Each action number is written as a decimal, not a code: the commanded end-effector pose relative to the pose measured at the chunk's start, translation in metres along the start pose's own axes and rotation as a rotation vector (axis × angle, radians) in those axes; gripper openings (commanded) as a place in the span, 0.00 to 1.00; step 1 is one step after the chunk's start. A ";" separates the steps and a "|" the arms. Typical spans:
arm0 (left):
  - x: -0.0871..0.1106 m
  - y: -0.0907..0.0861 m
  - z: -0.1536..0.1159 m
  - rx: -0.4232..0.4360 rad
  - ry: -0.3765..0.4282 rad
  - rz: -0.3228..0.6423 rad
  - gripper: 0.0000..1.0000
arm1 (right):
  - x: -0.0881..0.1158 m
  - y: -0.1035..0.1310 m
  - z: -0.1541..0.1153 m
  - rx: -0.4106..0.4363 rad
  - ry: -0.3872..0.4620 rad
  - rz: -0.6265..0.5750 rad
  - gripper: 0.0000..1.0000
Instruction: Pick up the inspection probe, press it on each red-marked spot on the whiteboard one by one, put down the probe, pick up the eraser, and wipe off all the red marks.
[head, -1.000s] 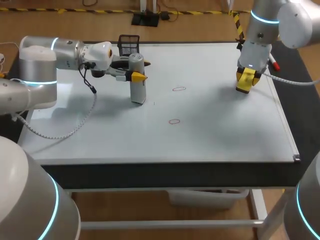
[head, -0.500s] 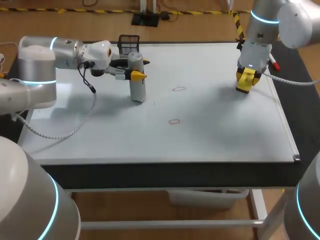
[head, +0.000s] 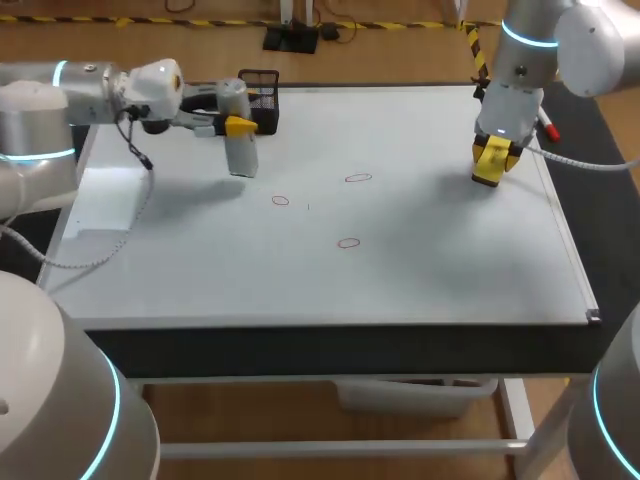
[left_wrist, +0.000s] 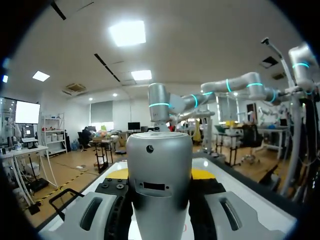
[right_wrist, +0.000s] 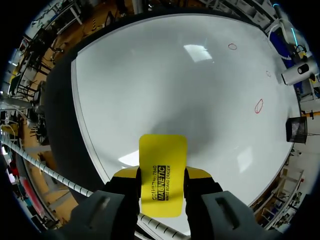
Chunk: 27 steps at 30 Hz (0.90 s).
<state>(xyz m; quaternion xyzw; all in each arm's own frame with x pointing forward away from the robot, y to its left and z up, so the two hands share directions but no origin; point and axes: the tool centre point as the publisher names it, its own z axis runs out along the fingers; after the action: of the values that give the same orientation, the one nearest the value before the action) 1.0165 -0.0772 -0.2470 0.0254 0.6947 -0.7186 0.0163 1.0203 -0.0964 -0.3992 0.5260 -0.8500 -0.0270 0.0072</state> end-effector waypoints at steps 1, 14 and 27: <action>0.006 -0.012 -0.030 -0.010 -0.061 0.008 0.00 | 0.001 0.000 -0.001 0.002 0.002 -0.002 0.00; -0.008 -0.010 -0.107 -0.037 -0.217 -0.001 0.00 | 0.001 0.000 -0.001 0.002 0.002 -0.002 0.00; -0.007 -0.013 -0.166 -0.055 -0.313 0.003 0.00 | 0.001 0.000 -0.001 0.002 0.002 -0.002 0.00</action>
<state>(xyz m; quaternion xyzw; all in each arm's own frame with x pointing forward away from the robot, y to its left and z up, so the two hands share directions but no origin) 1.0331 0.0847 -0.2423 -0.0776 0.7032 -0.6973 0.1151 1.0203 -0.0964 -0.3992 0.5260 -0.8500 -0.0270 0.0071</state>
